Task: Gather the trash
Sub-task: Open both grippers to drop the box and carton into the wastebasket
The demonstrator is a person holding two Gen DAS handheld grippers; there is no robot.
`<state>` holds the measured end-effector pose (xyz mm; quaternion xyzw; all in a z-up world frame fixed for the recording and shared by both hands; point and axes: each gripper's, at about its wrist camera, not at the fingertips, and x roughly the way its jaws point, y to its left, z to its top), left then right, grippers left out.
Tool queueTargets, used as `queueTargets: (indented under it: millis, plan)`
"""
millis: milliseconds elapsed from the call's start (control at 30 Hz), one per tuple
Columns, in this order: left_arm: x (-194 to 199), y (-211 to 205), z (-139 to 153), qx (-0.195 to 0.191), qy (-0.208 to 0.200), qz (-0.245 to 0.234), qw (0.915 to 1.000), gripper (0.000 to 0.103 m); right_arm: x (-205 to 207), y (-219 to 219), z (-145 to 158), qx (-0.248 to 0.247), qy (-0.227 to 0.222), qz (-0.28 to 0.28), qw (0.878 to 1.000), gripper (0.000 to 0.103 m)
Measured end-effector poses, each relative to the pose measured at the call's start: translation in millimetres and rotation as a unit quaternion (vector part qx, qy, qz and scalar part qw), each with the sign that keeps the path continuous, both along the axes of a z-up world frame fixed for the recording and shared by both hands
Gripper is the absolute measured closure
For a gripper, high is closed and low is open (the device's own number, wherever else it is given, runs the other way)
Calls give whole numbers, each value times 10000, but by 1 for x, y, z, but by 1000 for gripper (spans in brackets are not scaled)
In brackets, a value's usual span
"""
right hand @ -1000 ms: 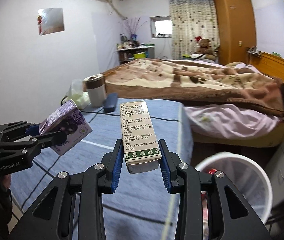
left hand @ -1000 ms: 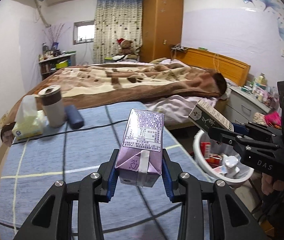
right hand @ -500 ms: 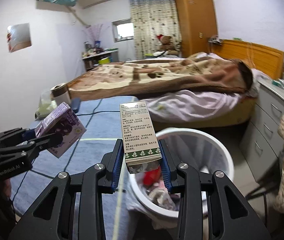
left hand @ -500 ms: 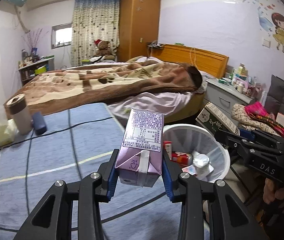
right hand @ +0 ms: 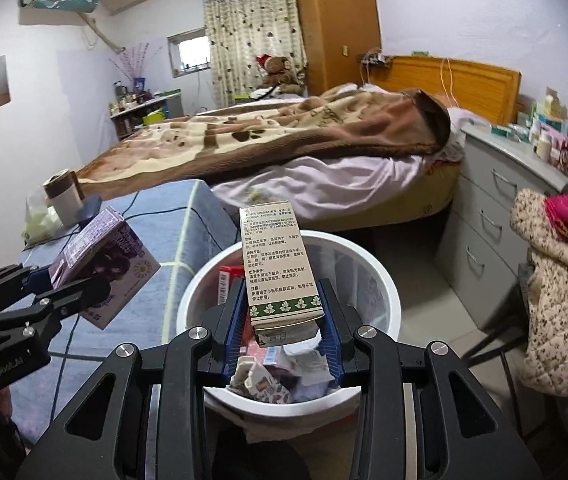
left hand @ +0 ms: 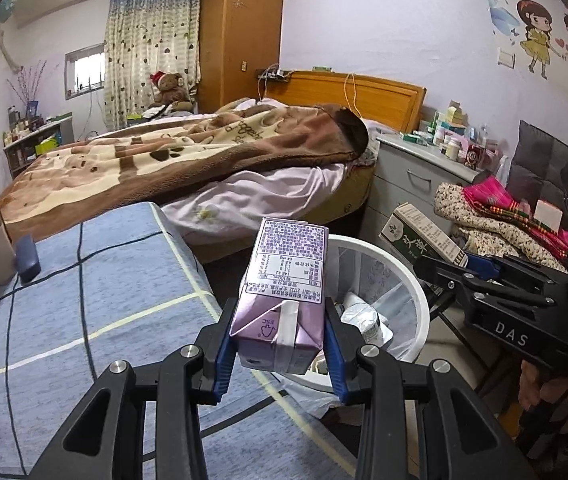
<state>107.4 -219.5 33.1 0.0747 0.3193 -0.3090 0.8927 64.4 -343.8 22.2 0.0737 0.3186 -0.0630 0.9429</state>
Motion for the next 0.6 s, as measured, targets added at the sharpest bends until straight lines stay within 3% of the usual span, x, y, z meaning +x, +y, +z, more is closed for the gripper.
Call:
queueTargets:
  millis: [467,600]
  plan:
    - [12,-39,-18,37,271,-217,9994,64,9,-23,-18,-71,407,-446,9981,67]
    - [12,-45,-21,72,277,-240,9993,51,9,-27,-23,-38,520,-453,9976,66]
